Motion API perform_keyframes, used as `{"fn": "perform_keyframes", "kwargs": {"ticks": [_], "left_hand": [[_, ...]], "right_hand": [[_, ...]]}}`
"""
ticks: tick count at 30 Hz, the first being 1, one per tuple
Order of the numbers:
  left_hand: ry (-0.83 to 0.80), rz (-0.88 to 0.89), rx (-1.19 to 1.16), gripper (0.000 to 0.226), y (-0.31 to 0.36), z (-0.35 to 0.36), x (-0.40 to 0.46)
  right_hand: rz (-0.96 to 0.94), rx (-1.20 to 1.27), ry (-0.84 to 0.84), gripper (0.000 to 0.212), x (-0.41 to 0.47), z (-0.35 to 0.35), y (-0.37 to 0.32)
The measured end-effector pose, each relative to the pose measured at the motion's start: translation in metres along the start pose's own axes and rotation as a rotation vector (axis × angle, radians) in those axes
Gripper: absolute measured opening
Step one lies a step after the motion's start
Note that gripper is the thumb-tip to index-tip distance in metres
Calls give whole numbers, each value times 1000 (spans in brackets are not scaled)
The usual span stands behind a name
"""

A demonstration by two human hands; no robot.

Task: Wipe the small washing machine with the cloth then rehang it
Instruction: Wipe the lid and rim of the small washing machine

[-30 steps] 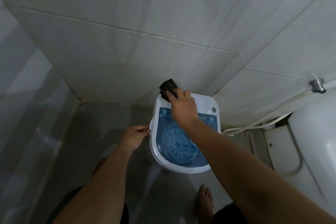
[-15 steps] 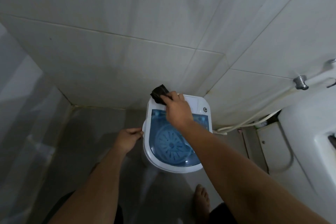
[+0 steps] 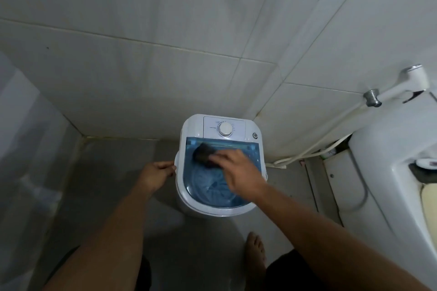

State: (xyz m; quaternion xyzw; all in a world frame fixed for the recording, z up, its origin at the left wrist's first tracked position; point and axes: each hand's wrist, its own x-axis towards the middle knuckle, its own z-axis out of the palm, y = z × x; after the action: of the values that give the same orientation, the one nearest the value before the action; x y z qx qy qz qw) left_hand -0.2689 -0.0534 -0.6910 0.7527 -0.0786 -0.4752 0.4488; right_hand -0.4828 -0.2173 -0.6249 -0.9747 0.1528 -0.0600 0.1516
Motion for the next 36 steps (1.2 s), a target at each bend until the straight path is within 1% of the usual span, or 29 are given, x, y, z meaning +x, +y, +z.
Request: {"fn": "perform_keyframes", "kwargs": {"ticks": [2, 3, 5, 6, 7, 8, 10, 12, 13, 15, 17, 18, 19, 20, 21, 22, 25, 26, 28, 29, 30, 31, 32, 34, 35, 36], "left_hand": [[5, -7, 11, 27, 0, -1, -1], [10, -12, 9, 26, 0, -1, -2], [16, -13, 3, 26, 1, 0, -5], [11, -12, -2, 25, 3, 0, -5], [5, -13, -6, 25, 4, 1, -5], [-2, -16, -9, 25, 4, 1, -5], [-7, -28, 7, 25, 3, 0, -2], [-3, -33, 8, 27, 2, 0, 0], [-3, -30, 6, 28, 0, 0, 2], [-12, -18, 5, 28, 0, 1, 3], [-11, -10, 0, 29, 1, 4, 1], [-8, -6, -4, 29, 1, 5, 0], [-4, -4, -6, 29, 1, 5, 0], [-2, -1, -6, 30, 1, 5, 1], [-3, -4, -3, 30, 1, 5, 2], [-7, -12, -3, 31, 0, 4, 4], [-20, -34, 2, 29, 1, 2, 6], [-25, -30, 1, 28, 2, 3, 4], [-35, -22, 12, 24, 4, 4, 1], [-39, -21, 20, 23, 5, 4, 0], [-43, -21, 19, 23, 5, 5, 0], [-43, -23, 20, 24, 4, 5, 0], [-29, -24, 22, 26, 3, 5, 1], [-2, -24, 23, 29, 0, 6, 2], [5, -21, 17, 29, 1, 7, 1], [9, -19, 14, 29, 1, 8, 1]], "right_hand": [[255, -56, 81, 58, 7, 0, 17], [332, -74, 98, 58, 8, 5, 16], [378, -70, 125, 59, 6, 19, 1], [355, -55, 127, 60, 3, 27, -12], [293, -49, 101, 62, -2, 35, -24], [202, -41, 55, 63, -8, 42, -37], [32, 24, -70, 56, -20, 48, -56], [-23, 168, -87, 52, -23, 33, -53], [-2, 214, -61, 53, -23, 22, -46], [103, 216, 93, 55, -22, 3, -20], [365, 162, 261, 56, -25, -8, 22], [519, 127, 304, 54, -28, -8, 38], [636, 96, 311, 52, -31, -3, 44], [679, 70, 293, 51, -35, 3, 42], [659, 41, 267, 51, -40, 11, 33], [595, 19, 240, 53, -45, 20, 21], [362, 35, 96, 60, -55, 39, -21], [259, 51, 39, 61, -54, 40, -32], [53, 100, -57, 57, -48, 32, -38], [-5, 117, -76, 55, -43, 22, -35], [-14, 130, -51, 53, -39, 13, -27], [28, 138, 13, 53, -37, 6, -14], [132, 139, 95, 54, -37, 0, 3], [442, 89, 243, 57, -44, -1, 32], [577, 61, 281, 56, -51, 5, 35], [636, 39, 301, 53, -60, 12, 30]]}}
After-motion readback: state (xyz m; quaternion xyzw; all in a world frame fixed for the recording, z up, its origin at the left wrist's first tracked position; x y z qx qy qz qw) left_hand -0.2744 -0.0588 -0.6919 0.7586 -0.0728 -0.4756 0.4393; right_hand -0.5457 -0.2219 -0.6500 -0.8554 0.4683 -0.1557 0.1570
